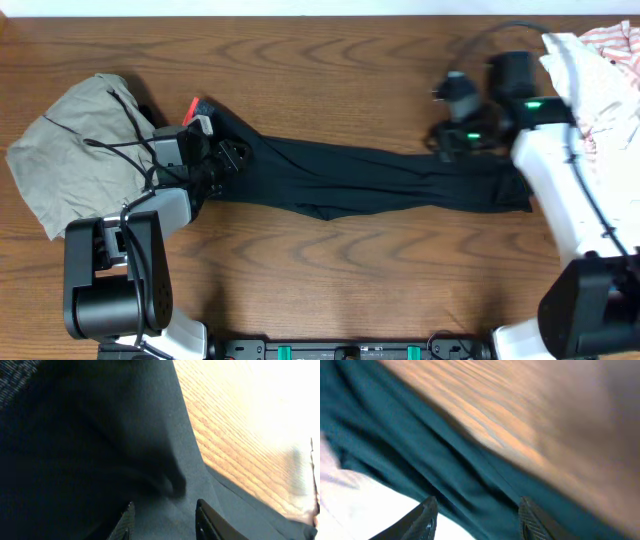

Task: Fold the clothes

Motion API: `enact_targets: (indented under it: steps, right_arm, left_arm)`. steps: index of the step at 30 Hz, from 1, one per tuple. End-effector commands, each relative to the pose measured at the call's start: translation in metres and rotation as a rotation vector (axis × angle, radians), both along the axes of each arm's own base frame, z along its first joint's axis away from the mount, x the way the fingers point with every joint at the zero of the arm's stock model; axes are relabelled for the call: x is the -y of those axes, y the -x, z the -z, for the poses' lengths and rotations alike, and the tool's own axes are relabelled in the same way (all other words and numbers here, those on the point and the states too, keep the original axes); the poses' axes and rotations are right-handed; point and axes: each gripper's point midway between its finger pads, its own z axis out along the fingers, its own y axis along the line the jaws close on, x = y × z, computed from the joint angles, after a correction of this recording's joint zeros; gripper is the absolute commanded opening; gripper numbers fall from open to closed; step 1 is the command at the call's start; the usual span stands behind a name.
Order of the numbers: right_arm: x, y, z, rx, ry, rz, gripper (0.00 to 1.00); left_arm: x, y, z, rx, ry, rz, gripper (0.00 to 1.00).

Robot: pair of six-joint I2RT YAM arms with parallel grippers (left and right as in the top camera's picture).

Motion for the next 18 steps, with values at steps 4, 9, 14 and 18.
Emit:
enact_targets:
  steps: [4,9,14,18]
  right_arm:
    - [-0.105,0.004,0.003,0.124,-0.027,-0.311,0.53]
    - [-0.162,0.017,0.040,0.100,-0.037,-0.440,0.54]
    - [-0.207,0.026,0.074,0.108,-0.044,-0.532,0.54]
    - [-0.230,0.014,0.090,0.150,-0.050,-0.477,0.77]
  left_arm:
    - [0.001,0.007,0.000,-0.011,-0.010,0.020,0.40]
    - [-0.014,0.017,0.018,-0.099,-0.083,-0.048,0.40]
    - [-0.021,0.022,0.025,-0.136,-0.119,-0.074,0.40]
    - [-0.021,0.022,0.025,-0.136,-0.119,-0.074,0.40]
